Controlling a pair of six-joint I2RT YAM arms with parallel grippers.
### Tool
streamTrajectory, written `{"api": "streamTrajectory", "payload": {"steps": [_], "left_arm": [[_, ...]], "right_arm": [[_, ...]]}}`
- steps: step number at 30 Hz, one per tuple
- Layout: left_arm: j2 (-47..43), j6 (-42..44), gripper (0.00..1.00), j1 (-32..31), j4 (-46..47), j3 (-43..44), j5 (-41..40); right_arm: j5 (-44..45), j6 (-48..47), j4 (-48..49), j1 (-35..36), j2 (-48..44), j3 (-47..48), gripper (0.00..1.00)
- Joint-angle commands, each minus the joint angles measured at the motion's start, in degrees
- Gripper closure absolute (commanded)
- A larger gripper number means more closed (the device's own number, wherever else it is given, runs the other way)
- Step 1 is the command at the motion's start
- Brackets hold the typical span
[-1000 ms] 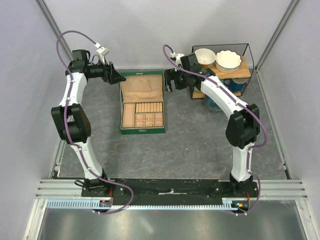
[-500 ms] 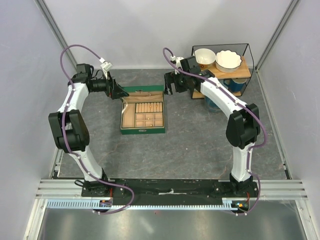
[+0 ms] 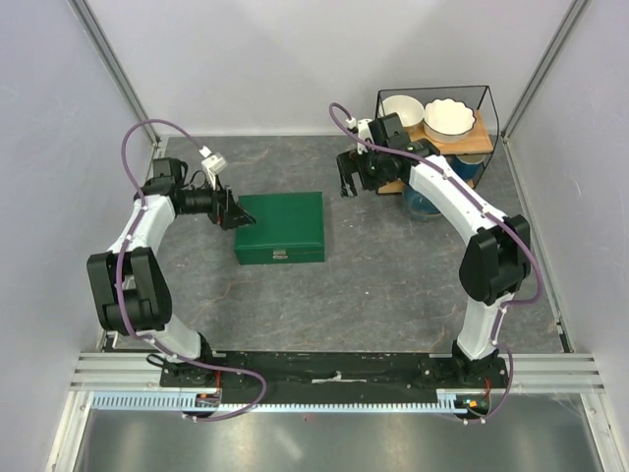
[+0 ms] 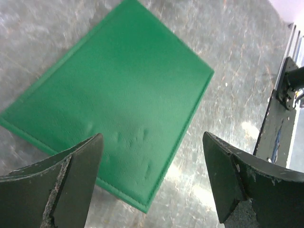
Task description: Organize the mixed jewelry
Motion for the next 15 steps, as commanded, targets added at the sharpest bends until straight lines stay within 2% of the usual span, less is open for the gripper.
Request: {"api": "streamTrajectory", "payload": {"steps": [1, 7, 10, 11, 15], "left_arm": [[-5.4, 2.6, 0.09, -0.1, 3.7, -5.9, -2.2], [-10.5, 1.1, 0.09, -0.6, 4.8, -11.0, -3.1], [-14.1, -3.1, 0.09, -3.2, 9.9, -14.7, -9.8], [-15.3, -3.9, 0.09, -5.3, 14.4, -16.1, -15.3], [-20.2, -6.5, 0.09, -14.0, 21.9, -21.9, -32.1]], "right_arm": [[1.2, -2.5, -1.9, -1.0, -4.1, -3.2, 0.02], [-3.3, -4.1, -1.5, -1.0, -5.3, -6.2, 0.02], [-4.8, -4.3, -0.9, -1.0, -5.8, -7.9, 0.02], [-4.9, -4.4, -0.9, -1.0, -5.8, -8.2, 0.02], [-5.3, -4.8, -0.4, -1.0, -6.1, -9.9, 0.02]]}}
